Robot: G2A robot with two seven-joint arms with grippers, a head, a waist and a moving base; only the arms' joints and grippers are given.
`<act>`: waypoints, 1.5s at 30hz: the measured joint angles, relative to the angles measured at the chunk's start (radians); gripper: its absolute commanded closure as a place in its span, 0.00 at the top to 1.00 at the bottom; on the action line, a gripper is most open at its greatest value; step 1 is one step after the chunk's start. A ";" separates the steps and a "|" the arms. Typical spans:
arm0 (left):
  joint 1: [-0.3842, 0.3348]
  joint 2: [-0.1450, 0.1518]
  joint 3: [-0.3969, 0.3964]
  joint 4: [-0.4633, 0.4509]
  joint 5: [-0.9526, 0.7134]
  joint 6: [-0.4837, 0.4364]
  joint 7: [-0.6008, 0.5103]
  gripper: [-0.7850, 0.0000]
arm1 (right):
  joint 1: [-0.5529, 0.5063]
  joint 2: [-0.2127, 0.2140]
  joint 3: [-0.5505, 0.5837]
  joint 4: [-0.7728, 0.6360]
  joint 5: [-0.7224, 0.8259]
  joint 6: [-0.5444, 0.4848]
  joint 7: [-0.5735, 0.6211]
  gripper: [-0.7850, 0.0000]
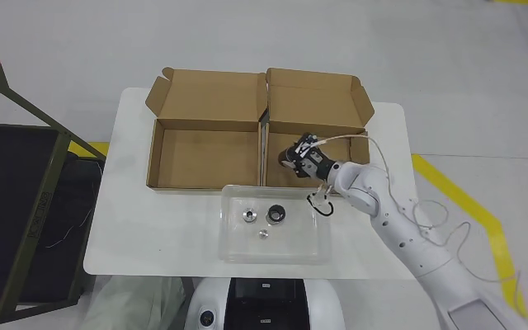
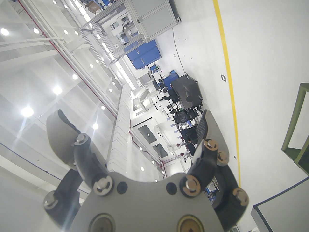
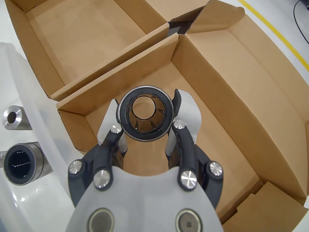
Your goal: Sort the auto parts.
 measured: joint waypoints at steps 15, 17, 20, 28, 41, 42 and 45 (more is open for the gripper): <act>0.000 0.000 0.000 0.000 0.000 0.000 0.000 1.00 | 0.043 -0.037 -0.052 0.077 -0.021 0.029 0.011 0.03; 0.000 0.000 0.000 0.000 0.000 0.000 0.000 1.00 | 0.047 -0.041 -0.057 0.086 -0.025 0.033 0.011 0.09; 0.000 0.000 0.000 0.000 0.000 0.000 0.000 1.00 | 0.052 -0.047 -0.063 0.099 -0.031 0.039 0.014 0.18; 0.000 0.000 0.000 0.000 0.000 0.000 0.000 1.00 | 0.057 -0.057 -0.061 0.117 -0.034 0.046 0.017 0.79; 0.000 0.000 0.000 0.000 0.000 0.000 0.000 1.00 | 0.042 -0.061 -0.029 0.089 -0.033 0.032 -0.004 0.89; 0.000 0.000 0.000 0.000 0.000 0.000 0.000 1.00 | 0.038 -0.059 -0.021 0.077 -0.036 0.031 -0.007 0.89; 0.000 0.000 0.000 0.000 0.000 0.000 0.000 1.00 | 0.021 -0.052 0.005 0.040 -0.041 0.025 -0.009 0.89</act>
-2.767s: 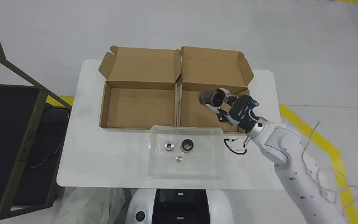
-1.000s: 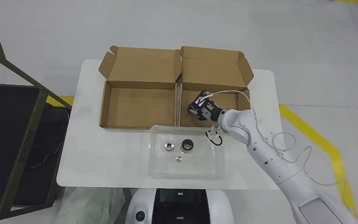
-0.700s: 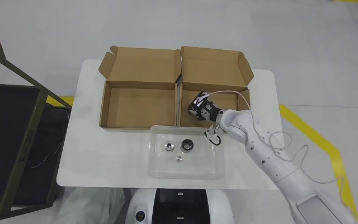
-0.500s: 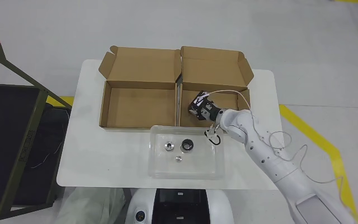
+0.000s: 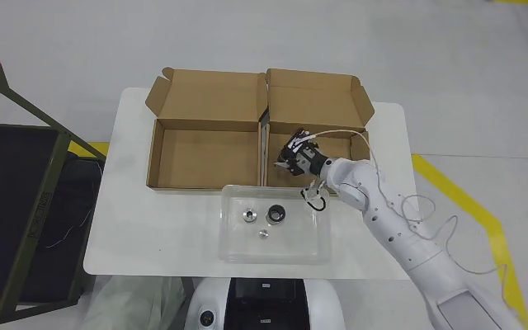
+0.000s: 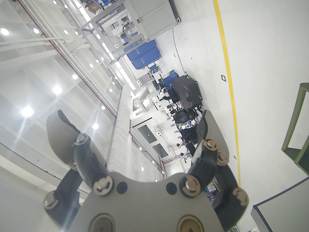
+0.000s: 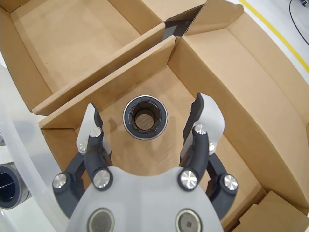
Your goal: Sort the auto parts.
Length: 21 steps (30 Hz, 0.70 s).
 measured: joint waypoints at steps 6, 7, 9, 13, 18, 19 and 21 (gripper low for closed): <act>0.000 0.000 0.000 0.000 0.000 0.000 0.000 1.00 | -0.054 0.020 0.068 -0.111 0.004 -0.033 0.011 0.91; 0.000 0.000 0.000 0.000 0.000 0.000 0.000 1.00 | -0.064 0.024 0.078 -0.132 0.006 -0.040 0.016 0.92; 0.000 0.000 0.000 0.000 0.000 0.000 0.000 1.00 | -0.089 0.031 0.100 -0.186 0.009 -0.056 0.032 0.93; 0.000 0.000 0.000 0.000 0.000 0.000 0.000 1.00 | -0.141 0.043 0.131 -0.284 0.020 -0.085 0.070 0.94; 0.000 0.000 0.000 0.000 0.000 0.000 0.000 1.00 | -0.214 0.060 0.174 -0.405 0.019 -0.119 0.117 0.94; 0.000 0.000 0.000 0.000 0.000 0.000 0.000 1.00 | -0.229 0.063 0.180 -0.427 0.015 -0.129 0.125 0.95; 0.000 0.000 0.000 0.000 0.000 0.000 0.000 1.00 | -0.268 0.071 0.190 -0.477 0.009 -0.156 0.141 0.95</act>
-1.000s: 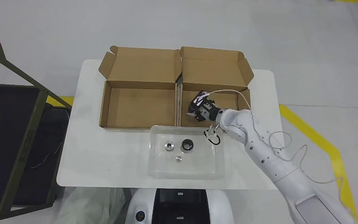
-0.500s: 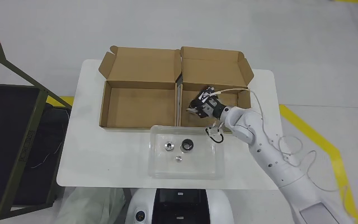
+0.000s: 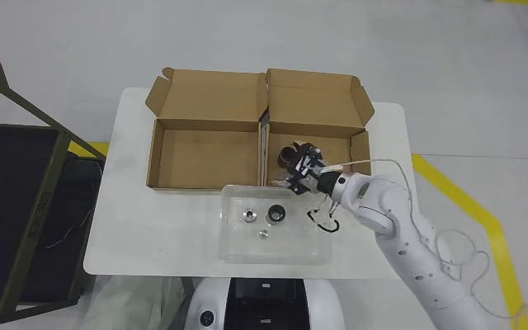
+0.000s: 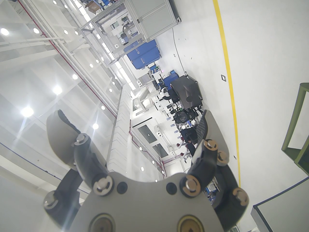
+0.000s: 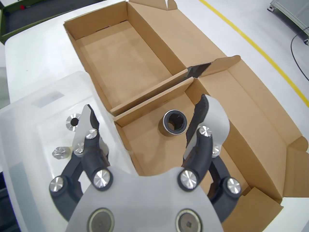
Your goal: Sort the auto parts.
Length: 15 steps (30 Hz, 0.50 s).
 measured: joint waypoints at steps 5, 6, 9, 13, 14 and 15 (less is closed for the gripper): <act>0.000 0.000 0.000 0.000 0.000 0.000 0.000 1.00 | -0.096 0.017 0.009 -0.108 -0.032 -0.071 0.030 0.97; 0.000 0.000 0.000 0.000 0.000 0.000 0.000 1.00 | -0.117 0.021 0.011 -0.131 -0.042 -0.089 0.034 0.96; 0.000 0.000 0.000 0.000 0.000 0.000 0.000 1.00 | -0.166 0.031 0.021 -0.174 -0.067 -0.127 0.035 0.96; 0.000 0.000 0.000 0.000 0.000 0.000 0.000 1.00 | -0.213 0.042 0.036 -0.203 -0.097 -0.162 0.024 0.94; 0.000 0.000 0.000 0.000 0.000 0.000 0.000 1.00 | -0.221 0.044 0.038 -0.205 -0.103 -0.167 0.021 0.94; 0.000 0.000 0.000 0.000 0.000 0.000 0.000 1.00 | -0.231 0.046 0.040 -0.207 -0.111 -0.172 0.015 0.94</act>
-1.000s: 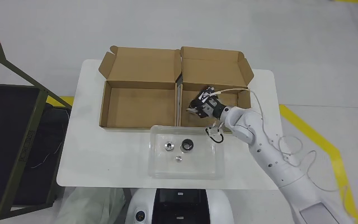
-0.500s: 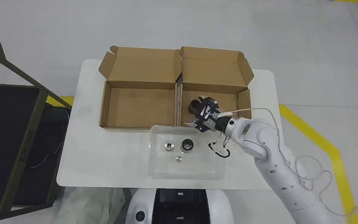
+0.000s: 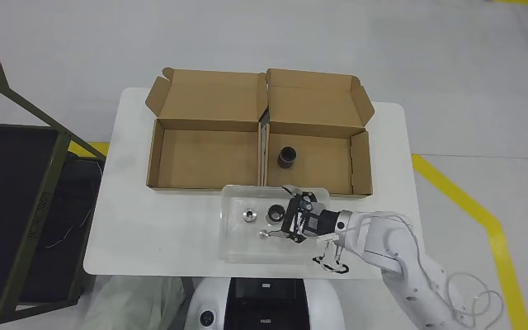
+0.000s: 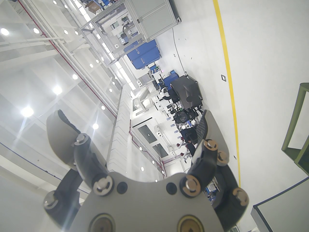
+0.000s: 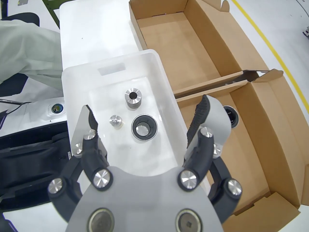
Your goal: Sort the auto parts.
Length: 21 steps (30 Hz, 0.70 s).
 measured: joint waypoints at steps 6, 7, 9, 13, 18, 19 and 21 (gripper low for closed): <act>0.000 0.000 0.000 0.000 0.000 0.000 0.000 1.00 | -0.018 0.005 -0.012 0.024 -0.048 0.000 -0.024 0.91; 0.000 0.000 0.000 0.000 0.000 0.000 0.000 1.00 | -0.017 0.005 -0.017 0.031 -0.057 0.005 -0.027 0.90; 0.000 0.000 0.000 0.000 0.000 0.000 0.000 1.00 | -0.012 0.004 -0.029 0.051 -0.077 0.016 -0.034 0.88; 0.000 0.000 0.000 0.000 0.000 0.000 0.000 1.00 | 0.002 0.001 -0.056 0.084 -0.110 0.035 -0.045 0.87; 0.000 0.000 0.000 0.000 0.000 0.000 0.000 1.00 | 0.016 -0.002 -0.081 0.113 -0.151 0.059 -0.051 0.86; 0.000 0.000 0.000 0.000 0.000 0.000 0.000 1.00 | 0.018 -0.002 -0.084 0.119 -0.157 0.063 -0.052 0.86; 0.000 0.000 0.000 0.000 0.000 0.000 0.000 1.00 | 0.024 -0.003 -0.091 0.133 -0.169 0.073 -0.053 0.84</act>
